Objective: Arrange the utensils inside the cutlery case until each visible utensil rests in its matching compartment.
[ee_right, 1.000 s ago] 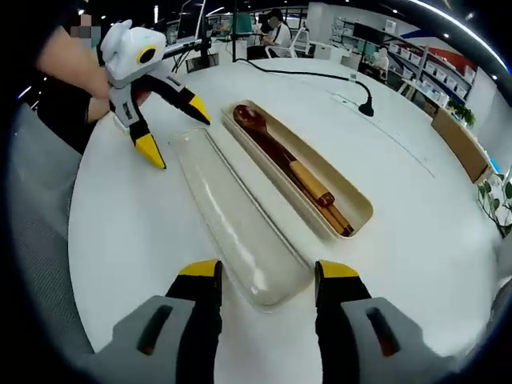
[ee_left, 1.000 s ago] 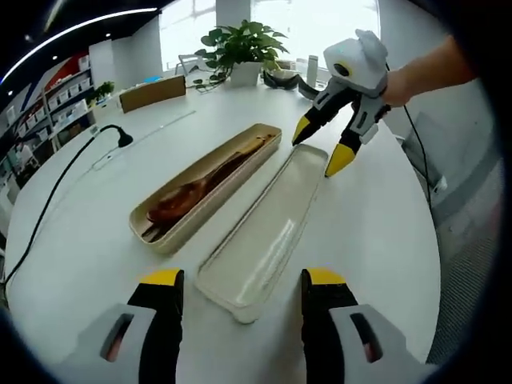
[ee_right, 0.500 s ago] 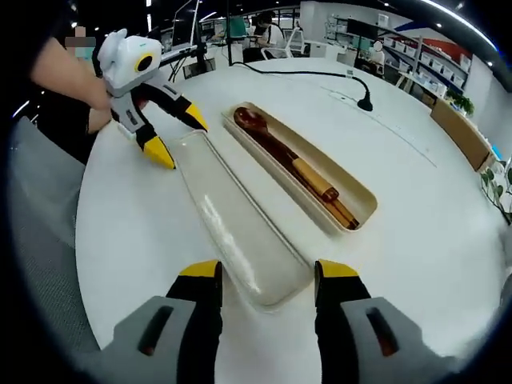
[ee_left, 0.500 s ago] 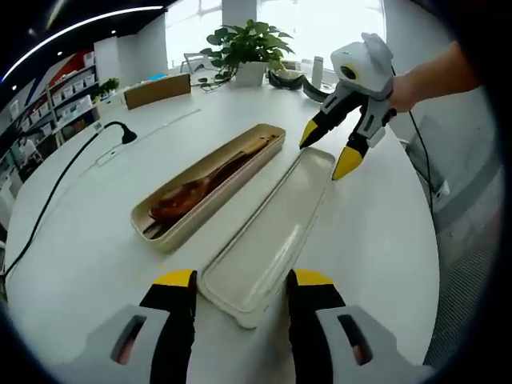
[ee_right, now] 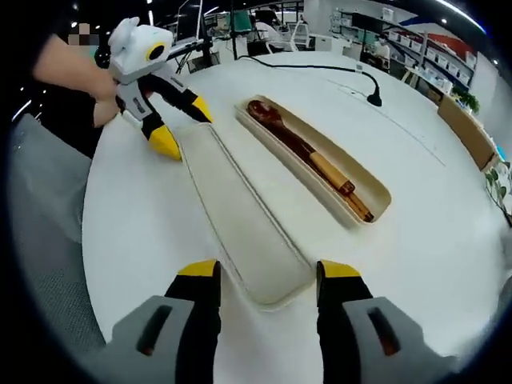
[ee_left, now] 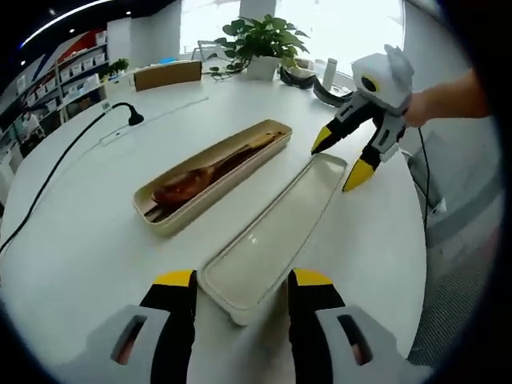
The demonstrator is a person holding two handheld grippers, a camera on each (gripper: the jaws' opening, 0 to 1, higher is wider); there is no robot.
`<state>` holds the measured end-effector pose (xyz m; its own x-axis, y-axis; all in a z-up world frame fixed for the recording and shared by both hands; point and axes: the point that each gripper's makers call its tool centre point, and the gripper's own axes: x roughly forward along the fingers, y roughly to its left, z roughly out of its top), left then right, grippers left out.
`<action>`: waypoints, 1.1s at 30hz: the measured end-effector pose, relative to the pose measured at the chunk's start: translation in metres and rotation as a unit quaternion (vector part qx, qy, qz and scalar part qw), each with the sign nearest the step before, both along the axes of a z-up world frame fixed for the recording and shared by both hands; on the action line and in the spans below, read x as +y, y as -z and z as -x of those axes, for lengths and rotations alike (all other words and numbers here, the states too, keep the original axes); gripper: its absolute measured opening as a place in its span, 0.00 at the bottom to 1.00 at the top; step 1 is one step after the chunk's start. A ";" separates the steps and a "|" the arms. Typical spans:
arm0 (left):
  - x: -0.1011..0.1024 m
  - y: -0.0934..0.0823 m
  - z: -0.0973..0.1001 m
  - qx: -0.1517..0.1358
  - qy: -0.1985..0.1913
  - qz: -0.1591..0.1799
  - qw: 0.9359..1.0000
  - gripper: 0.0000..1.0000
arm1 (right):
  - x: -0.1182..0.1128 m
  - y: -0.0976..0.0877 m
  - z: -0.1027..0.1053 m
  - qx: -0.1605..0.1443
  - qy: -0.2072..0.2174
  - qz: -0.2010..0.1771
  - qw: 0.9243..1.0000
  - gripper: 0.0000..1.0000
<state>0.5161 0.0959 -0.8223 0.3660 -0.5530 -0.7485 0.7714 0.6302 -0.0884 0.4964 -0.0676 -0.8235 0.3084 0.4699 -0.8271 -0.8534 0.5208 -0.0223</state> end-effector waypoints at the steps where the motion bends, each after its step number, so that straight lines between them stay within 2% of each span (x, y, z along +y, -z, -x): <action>1: 0.000 0.000 0.000 0.005 0.000 0.000 1.000 0.46 | 0.003 -0.002 0.002 -0.002 0.001 -0.006 1.000 0.43; 4: 0.006 0.000 -0.003 0.016 0.000 0.002 1.000 0.46 | 0.000 -0.004 0.006 0.003 0.001 -0.001 1.000 0.40; 5: 0.005 0.000 0.002 0.027 -0.002 0.005 1.000 0.46 | 0.000 -0.004 0.007 0.012 0.004 -0.004 1.000 0.40; 7: 0.004 0.000 0.004 0.027 0.005 -0.001 1.000 0.46 | 0.001 -0.006 0.011 0.033 0.008 -0.018 0.999 0.40; 8: 0.005 -0.001 0.006 0.025 0.012 -0.005 1.000 0.46 | 0.001 -0.007 0.012 0.038 0.005 -0.021 0.999 0.40; 10: 0.007 0.002 0.008 -0.011 0.074 -0.047 0.996 0.46 | 0.007 -0.011 0.020 0.080 0.012 -0.055 0.995 0.39; 11: 0.006 0.003 0.012 -0.016 0.091 -0.056 0.994 0.46 | 0.010 -0.013 0.024 0.107 0.020 -0.076 0.991 0.39; 12: 0.002 0.002 0.016 -0.014 0.104 -0.053 0.993 0.45 | 0.011 -0.014 0.024 0.110 0.021 -0.079 0.991 0.39; 16: 0.002 -0.001 0.017 -0.008 0.098 -0.052 0.994 0.38 | 0.013 -0.016 0.029 0.140 0.037 -0.101 0.984 0.39; 20: 0.005 -0.002 0.019 0.002 0.097 -0.048 0.994 0.36 | 0.013 -0.013 0.036 0.132 0.030 -0.094 0.986 0.37; 21: 0.006 -0.002 0.019 0.005 0.099 -0.048 0.994 0.34 | 0.012 -0.012 0.038 0.129 0.018 -0.086 0.988 0.36; 22: 0.007 -0.003 0.020 0.011 0.098 -0.049 0.994 0.28 | 0.014 -0.012 0.048 0.132 -0.009 -0.078 0.988 0.33; 23: 0.011 -0.003 0.026 0.025 0.124 -0.059 0.990 0.26 | 0.015 -0.011 0.054 0.141 -0.010 -0.078 0.987 0.30; 24: 0.010 -0.003 0.024 0.024 0.103 -0.054 0.993 0.26 | 0.014 -0.009 0.052 0.113 -0.025 -0.062 0.991 0.28; 25: 0.010 -0.004 0.025 0.017 0.120 -0.061 0.991 0.26 | 0.013 -0.007 0.047 0.088 -0.043 -0.045 0.994 0.24; 27: 0.011 -0.004 0.025 0.016 0.122 -0.065 0.990 0.25 | 0.017 -0.007 0.047 0.066 -0.056 -0.042 0.995 0.21; 30: 0.012 -0.005 0.024 0.018 0.122 -0.064 0.990 0.24 | 0.017 -0.005 0.049 0.045 -0.080 -0.011 0.996 0.10; 33: 0.013 -0.004 0.023 0.010 0.137 -0.071 0.988 0.24 | 0.022 -0.006 0.053 0.035 -0.108 -0.011 0.993 0.06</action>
<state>0.4934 0.1089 -0.8181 0.2016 -0.5190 -0.8307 0.9141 0.4042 -0.0307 0.4435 -0.0459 -0.8178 0.1411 0.5364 -0.8321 -0.9444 0.3250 0.0494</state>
